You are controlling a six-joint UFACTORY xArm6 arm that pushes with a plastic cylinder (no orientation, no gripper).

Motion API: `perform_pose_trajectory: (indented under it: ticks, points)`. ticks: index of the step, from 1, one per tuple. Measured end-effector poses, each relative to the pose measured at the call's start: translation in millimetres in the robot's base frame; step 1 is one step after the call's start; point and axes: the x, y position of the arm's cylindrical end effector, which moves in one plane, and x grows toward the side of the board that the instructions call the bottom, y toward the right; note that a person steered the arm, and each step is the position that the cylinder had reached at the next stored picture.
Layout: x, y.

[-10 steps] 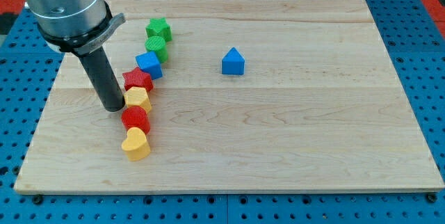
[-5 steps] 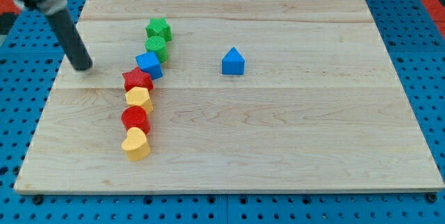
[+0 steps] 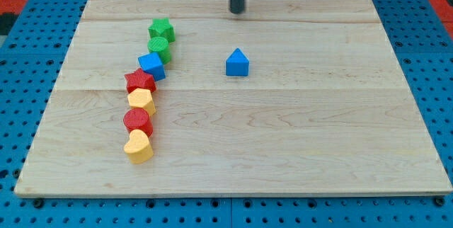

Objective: Slide the blue triangle towards blue cube

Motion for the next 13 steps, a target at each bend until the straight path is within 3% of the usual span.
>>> perform_pose_trajectory:
  ticks: [1,3,5,8,10,11,13]
  points:
    - [105.4,-9.6]
    - [159.0,-16.5]
    - [146.9,-2.8]
    - [131.0,-34.1]
    - [159.1,-78.1]
    - [159.1,-70.5]
    - [132.0,-70.3]
